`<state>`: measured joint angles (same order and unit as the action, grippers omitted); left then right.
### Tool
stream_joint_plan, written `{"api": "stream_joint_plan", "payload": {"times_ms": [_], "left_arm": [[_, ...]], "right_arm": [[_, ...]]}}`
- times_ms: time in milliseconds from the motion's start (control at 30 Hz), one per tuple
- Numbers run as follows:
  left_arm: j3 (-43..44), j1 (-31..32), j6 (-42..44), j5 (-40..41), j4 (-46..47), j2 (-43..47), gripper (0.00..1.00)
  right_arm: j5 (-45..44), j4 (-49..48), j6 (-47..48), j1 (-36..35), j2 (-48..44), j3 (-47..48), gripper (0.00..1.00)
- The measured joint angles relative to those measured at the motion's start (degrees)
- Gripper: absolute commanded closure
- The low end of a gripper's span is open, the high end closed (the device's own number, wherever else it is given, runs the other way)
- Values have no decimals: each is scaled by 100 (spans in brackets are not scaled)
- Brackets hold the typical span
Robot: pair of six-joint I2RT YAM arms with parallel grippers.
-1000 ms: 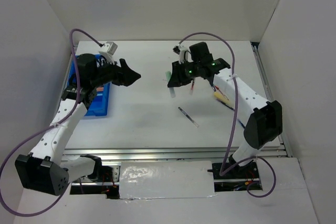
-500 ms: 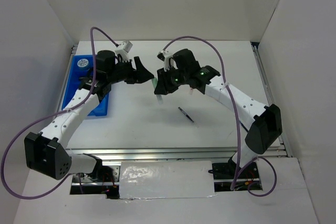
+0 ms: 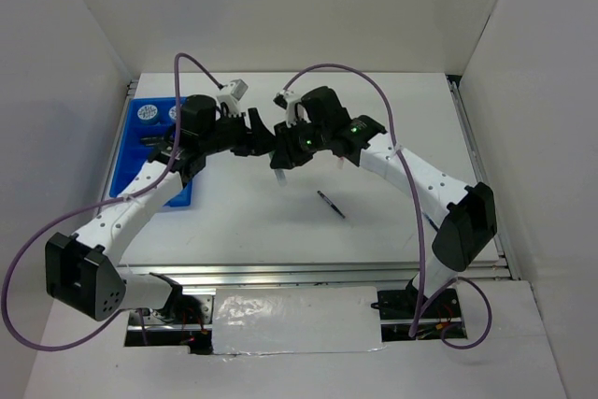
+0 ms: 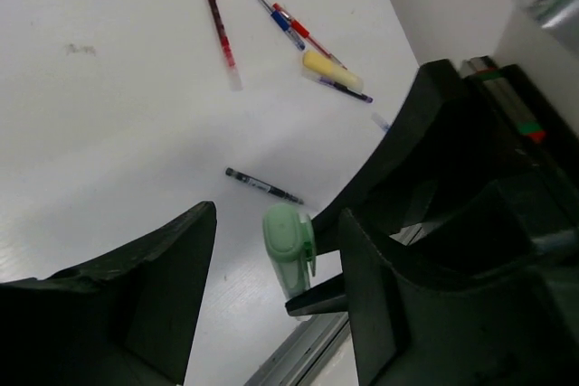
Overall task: Sort the stationery into containers
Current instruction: Place the stationery in the storage box.
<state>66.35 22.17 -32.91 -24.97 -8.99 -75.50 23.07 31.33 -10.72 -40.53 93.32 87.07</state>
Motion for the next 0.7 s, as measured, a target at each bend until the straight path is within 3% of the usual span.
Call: {"api": "stream_joint_plan", "payload": {"times_ms": [200, 300, 367, 433, 467, 567, 700], "left_arm": [[-164, 59, 103, 22, -37, 0, 55], [-162, 15, 92, -170, -7, 2, 74], [-162, -116, 81, -391, -9, 0, 89], [-116, -293, 101, -645, -90, -15, 100], [-63, -402, 131, -813, -181, -31, 100], [273, -870, 872, -927, -826, -109, 100], [1056, -1963, 3156, -636, -2044, -315, 100]], "right_arm": [[4, 61, -13, -11, 4, 81, 100], [-2, 48, -9, -11, 13, 79, 100], [0, -9, -11, -15, 13, 79, 89], [24, -92, -2, -33, 15, 79, 70], [55, -136, 20, -37, 15, 79, 55], [293, -20, 179, 85, -13, 101, 37], [538, 251, 474, 706, -85, 98, 35]]}}
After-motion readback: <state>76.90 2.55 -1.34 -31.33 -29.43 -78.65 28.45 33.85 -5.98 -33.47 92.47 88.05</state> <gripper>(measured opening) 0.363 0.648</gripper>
